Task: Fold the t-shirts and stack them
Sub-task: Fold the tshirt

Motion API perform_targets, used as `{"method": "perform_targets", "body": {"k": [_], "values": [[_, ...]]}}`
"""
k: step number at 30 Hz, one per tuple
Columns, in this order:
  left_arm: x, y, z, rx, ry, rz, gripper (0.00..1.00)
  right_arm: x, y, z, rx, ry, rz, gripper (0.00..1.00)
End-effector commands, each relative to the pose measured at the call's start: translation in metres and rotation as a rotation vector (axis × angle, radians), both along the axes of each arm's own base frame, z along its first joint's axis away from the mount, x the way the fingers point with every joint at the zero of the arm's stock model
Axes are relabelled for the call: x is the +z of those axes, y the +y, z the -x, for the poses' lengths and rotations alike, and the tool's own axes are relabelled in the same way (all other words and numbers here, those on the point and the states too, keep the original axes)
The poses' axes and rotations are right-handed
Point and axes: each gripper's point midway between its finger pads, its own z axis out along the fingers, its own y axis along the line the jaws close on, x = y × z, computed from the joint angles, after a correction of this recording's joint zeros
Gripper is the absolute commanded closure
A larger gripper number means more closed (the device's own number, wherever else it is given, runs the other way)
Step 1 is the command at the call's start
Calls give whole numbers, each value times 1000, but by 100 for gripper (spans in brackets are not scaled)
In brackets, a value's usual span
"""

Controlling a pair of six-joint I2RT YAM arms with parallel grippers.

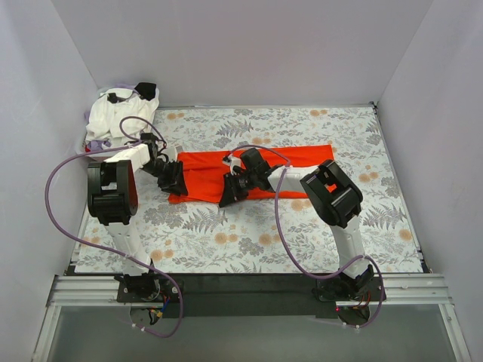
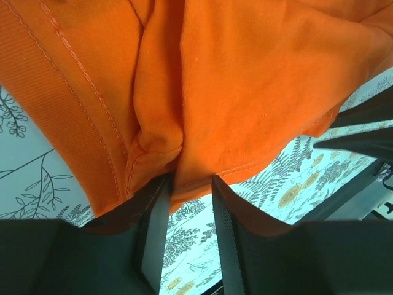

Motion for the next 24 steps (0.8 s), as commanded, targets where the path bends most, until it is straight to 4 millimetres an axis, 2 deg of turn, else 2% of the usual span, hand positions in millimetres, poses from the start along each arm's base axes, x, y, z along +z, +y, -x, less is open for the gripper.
{"method": "perform_targets", "body": {"k": [1,4,7,15,19,24], "values": [[20,-5,-8,-30,-68,17,70,9,8,-5,10,-34,-23,78],[25,-6,-7,-36,-71,26,75,20,9,-7,21,-59,-44,91],[32,-6,-8,-44,-82,25,80,27,10,-8,25,-77,-57,99],[46,-6,-16,-55,-106,28,90,47,6,-27,-6,-134,-88,99],[45,-8,-17,-56,-96,35,100,53,5,-35,-20,-154,-99,99],[45,-9,-20,-58,-99,43,100,60,6,-38,-49,-140,-119,99]]}}
